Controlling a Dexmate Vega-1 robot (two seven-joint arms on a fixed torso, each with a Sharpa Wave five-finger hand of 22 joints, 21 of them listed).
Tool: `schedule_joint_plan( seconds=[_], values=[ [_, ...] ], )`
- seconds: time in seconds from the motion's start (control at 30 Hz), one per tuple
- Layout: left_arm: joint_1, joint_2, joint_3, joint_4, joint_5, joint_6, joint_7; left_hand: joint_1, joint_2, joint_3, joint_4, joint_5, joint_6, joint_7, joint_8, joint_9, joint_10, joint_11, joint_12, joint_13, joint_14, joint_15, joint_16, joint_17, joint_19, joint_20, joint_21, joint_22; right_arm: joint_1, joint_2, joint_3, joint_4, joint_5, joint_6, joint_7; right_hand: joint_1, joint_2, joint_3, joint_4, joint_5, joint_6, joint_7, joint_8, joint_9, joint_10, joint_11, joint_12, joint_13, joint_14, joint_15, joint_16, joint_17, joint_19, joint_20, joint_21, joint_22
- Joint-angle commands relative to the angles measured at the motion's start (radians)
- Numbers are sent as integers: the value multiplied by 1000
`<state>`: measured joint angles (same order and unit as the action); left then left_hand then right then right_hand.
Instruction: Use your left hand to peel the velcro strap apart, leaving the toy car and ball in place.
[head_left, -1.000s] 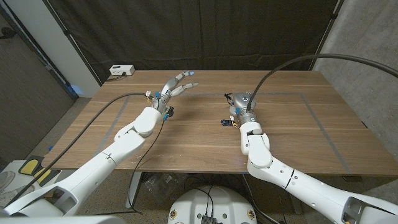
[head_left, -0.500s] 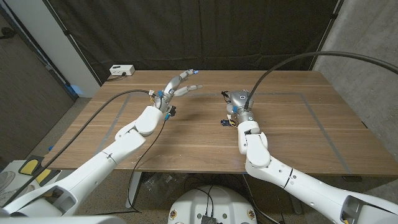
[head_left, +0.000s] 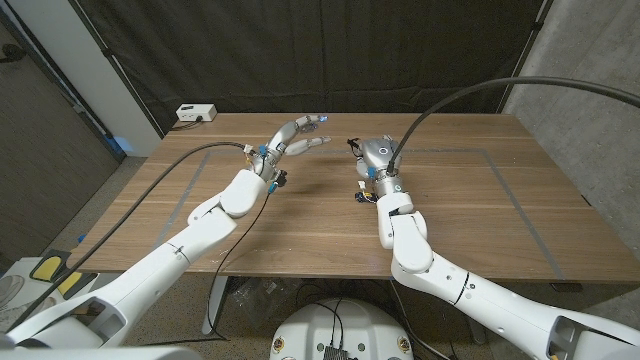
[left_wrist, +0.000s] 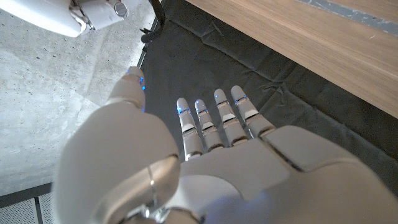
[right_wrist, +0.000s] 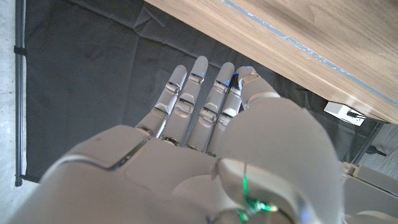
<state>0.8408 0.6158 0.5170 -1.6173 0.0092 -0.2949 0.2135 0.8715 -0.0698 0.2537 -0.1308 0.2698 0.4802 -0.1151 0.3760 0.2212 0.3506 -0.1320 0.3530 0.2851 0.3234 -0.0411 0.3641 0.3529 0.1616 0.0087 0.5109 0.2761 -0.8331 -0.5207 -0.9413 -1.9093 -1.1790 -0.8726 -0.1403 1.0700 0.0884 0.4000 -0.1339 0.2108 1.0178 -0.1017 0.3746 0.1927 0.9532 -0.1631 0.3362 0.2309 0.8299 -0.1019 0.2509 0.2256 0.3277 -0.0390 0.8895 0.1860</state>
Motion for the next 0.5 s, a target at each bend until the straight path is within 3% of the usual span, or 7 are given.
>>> schedule_joint_plan(
  seconds=[0.03,0.3,0.5],
  values=[
    [13,-24,7,-4,29,-1,30,27,-1,-13,-5,0,52,-1,25,9,13,-4,25,25,12,-61,27,37,-6,-5,15,13,-9,13,2,-17,-66,8,36,9,5,6,-4,4,73,9,6,5,11,-1,5,4,11,-134,-3,2,-1,-50,4,3],
    [33,-48,6,-18,51,22,83,63,3,-39,-9,-1,129,16,68,24,50,-16,79,69,37,-76,85,103,-3,-1,37,33,-21,21,13,-26,-99,16,62,11,5,7,-7,4,78,8,6,5,14,-5,5,6,14,-134,-4,2,-5,-50,5,3],
    [50,-83,4,-15,61,17,142,91,0,-70,-8,-2,214,26,127,52,93,-23,141,121,64,-85,144,169,13,1,66,51,-31,26,21,-29,-117,29,67,11,4,8,-8,4,80,9,5,4,15,-6,4,6,14,-134,-7,3,-9,-50,5,2]
  ],
)
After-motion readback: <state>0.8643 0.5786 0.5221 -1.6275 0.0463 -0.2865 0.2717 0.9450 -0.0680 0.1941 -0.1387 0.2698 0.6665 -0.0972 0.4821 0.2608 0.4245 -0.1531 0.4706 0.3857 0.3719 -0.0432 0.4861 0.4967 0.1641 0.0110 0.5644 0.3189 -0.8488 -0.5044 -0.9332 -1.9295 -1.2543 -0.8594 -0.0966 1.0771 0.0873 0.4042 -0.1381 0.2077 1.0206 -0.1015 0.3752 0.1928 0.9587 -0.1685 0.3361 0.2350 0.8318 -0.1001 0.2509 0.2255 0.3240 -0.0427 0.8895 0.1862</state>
